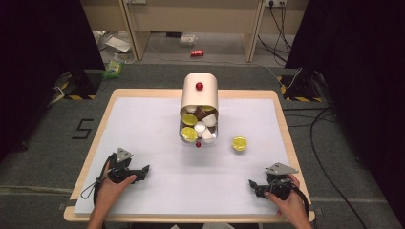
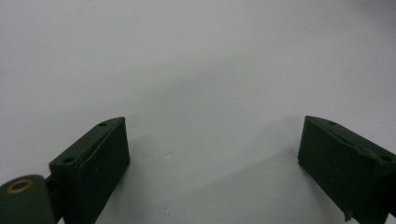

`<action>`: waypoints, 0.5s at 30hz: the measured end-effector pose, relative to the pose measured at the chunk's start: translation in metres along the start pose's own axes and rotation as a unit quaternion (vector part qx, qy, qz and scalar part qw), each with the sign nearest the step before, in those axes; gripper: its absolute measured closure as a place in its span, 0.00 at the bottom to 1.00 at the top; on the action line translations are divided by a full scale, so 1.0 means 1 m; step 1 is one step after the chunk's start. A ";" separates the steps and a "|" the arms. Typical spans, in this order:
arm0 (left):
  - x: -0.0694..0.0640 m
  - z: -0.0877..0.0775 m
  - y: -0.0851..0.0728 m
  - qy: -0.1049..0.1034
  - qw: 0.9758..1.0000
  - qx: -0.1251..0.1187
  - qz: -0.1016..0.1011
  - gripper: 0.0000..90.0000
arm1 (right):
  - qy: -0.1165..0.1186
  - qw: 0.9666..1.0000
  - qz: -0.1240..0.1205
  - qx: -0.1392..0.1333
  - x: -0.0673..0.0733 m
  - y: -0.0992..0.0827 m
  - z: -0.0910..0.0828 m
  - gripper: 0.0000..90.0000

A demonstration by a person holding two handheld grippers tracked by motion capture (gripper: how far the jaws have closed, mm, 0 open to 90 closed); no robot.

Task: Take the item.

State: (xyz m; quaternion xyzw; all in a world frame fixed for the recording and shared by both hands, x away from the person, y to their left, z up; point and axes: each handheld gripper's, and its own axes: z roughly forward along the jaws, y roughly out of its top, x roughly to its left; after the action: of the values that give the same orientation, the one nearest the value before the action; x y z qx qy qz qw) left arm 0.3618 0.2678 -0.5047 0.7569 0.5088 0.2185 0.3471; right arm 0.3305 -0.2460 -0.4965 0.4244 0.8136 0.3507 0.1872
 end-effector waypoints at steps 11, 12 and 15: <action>0.000 0.000 0.000 0.000 1.000 0.000 0.000 0.09 | 0.001 1.000 -0.001 0.001 0.000 0.000 0.000 0.19; 0.000 0.000 0.000 0.000 1.000 0.000 0.000 0.09 | 0.001 1.000 -0.001 0.001 0.000 0.000 0.000 0.19; 0.000 0.000 0.000 0.000 1.000 0.000 0.000 0.09 | 0.001 1.000 -0.001 0.001 0.000 0.000 0.000 0.19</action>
State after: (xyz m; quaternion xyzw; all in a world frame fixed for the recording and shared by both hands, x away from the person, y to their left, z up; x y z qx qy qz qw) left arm 0.3617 0.2677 -0.5047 0.7570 0.5088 0.2187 0.3468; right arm 0.3306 -0.2463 -0.4967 0.4234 0.8144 0.3502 0.1865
